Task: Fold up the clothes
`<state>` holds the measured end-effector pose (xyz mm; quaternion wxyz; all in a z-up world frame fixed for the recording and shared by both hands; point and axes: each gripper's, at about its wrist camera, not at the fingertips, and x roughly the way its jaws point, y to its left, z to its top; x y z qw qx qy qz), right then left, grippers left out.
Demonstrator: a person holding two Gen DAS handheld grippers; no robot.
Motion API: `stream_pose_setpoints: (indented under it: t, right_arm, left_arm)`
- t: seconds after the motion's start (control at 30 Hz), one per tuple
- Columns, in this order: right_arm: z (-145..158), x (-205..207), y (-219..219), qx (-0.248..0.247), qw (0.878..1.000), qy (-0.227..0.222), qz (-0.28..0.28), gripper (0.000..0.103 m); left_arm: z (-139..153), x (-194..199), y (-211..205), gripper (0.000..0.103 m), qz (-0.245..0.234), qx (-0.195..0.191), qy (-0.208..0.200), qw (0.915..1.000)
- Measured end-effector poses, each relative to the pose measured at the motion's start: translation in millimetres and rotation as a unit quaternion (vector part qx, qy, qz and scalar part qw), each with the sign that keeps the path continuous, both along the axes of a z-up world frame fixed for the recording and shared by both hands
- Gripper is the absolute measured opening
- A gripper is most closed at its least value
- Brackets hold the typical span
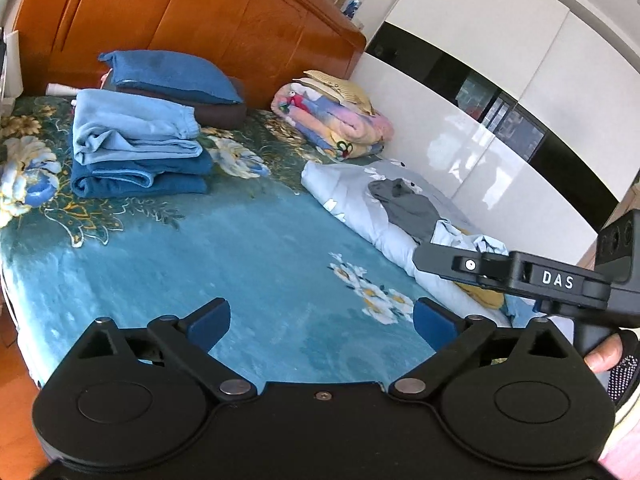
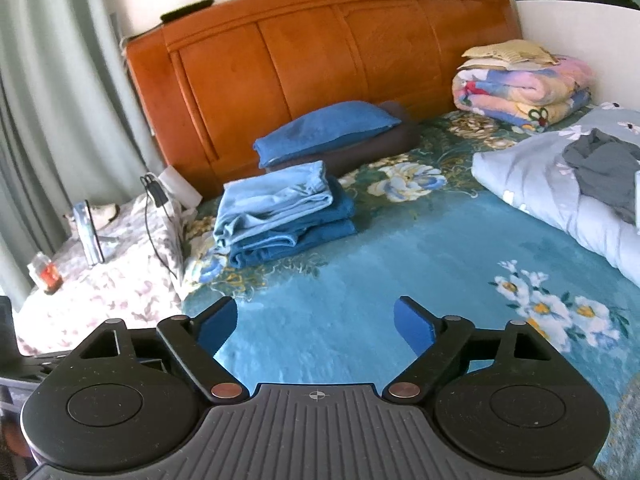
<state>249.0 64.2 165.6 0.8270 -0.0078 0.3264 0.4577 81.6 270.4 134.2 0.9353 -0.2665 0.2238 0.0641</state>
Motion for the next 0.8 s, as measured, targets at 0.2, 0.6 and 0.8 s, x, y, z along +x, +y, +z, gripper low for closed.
stream_pose_setpoints:
  t: [0.2,0.6,0.8]
  right_arm:
    - [-1,-15,-33,0.014,1.000,-0.010,-0.010,0.099]
    - [-8,-42,-92,0.022,0.999,-0.019,-0.021,0.102]
    - [-16,-54,-120,0.023,0.999,-0.022,-0.040,0.102]
  left_arm:
    - [6,-7,-26,0.099,0.000,0.018,-0.003,0.9998]
    - [3,-21,-78,0.101,-0.010,0.037,-0.009,0.9992]
    - [-2,-27,-102,0.101,-0.025,0.041,-0.013,0.9987]
